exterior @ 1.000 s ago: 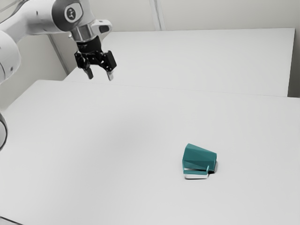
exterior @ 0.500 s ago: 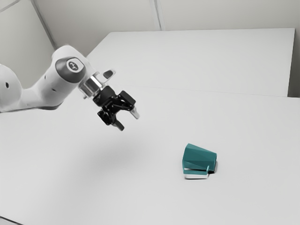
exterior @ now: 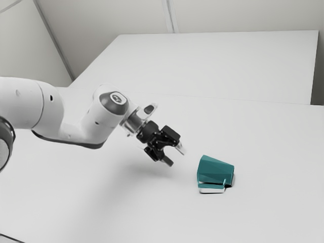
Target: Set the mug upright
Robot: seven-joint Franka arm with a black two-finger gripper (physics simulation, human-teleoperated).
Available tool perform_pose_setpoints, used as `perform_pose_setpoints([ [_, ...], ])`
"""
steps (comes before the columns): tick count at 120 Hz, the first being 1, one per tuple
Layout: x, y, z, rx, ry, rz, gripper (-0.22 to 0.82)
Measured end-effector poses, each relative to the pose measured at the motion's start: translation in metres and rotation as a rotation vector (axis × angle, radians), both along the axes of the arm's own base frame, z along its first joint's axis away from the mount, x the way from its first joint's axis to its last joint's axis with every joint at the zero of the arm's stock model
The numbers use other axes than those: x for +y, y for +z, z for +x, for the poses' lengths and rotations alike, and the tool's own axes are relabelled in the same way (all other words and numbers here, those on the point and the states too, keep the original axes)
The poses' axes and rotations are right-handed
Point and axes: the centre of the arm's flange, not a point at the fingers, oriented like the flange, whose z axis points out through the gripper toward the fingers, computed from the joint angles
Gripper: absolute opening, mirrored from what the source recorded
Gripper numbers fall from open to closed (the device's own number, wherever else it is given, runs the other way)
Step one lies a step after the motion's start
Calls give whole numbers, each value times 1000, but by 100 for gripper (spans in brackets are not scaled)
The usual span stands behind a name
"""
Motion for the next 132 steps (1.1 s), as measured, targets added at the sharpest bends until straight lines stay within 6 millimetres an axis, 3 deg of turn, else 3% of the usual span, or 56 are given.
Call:
perform_pose_setpoints([
  [24,-31,-21,13,-74,-64,-10,60],
  [42,-47,-24,20,-125,-89,-31,60],
  [72,-52,-38,21,-150,-75,-82,60],
  [132,-69,-47,18,-190,-59,-190,60],
])
